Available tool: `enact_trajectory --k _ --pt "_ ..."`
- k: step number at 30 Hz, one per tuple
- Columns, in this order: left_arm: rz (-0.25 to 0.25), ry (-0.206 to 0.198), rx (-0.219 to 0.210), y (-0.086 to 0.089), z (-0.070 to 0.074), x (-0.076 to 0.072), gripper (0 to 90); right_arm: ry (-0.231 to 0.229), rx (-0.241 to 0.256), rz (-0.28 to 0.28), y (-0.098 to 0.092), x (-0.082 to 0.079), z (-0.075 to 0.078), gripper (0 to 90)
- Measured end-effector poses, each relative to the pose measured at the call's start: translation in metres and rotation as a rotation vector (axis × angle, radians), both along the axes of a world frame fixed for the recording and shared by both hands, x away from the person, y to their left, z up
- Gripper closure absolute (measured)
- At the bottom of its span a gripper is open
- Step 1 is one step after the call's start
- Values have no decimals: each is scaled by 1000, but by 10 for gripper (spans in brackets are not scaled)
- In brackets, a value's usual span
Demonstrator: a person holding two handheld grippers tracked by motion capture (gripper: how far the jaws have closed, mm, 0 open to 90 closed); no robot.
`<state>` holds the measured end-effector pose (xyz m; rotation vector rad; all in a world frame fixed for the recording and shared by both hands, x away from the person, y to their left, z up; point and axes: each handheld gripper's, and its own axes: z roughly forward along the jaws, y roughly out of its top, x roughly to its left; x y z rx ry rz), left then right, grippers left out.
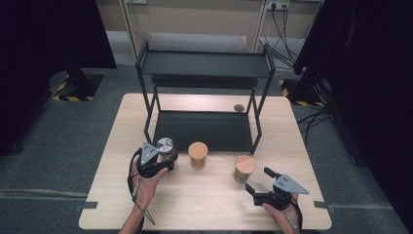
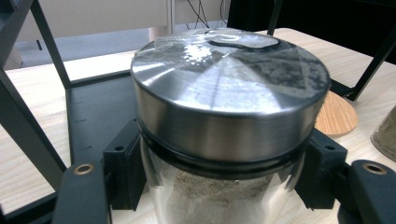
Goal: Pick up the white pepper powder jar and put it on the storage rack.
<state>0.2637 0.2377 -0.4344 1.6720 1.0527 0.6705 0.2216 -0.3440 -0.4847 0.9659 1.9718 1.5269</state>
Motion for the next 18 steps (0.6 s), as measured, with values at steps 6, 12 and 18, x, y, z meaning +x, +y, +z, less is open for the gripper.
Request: enact_trajectory --k 6,12,18 --pt "1 3 3 -1 0 4 308 0 0 0 0 0 0 13" --pt "0 0 4 -3 2 7 308 0 2 0 0 0 0 12" --pt "7 -1 4 -2 3 10 308 0 1 0 0 0 0 13"
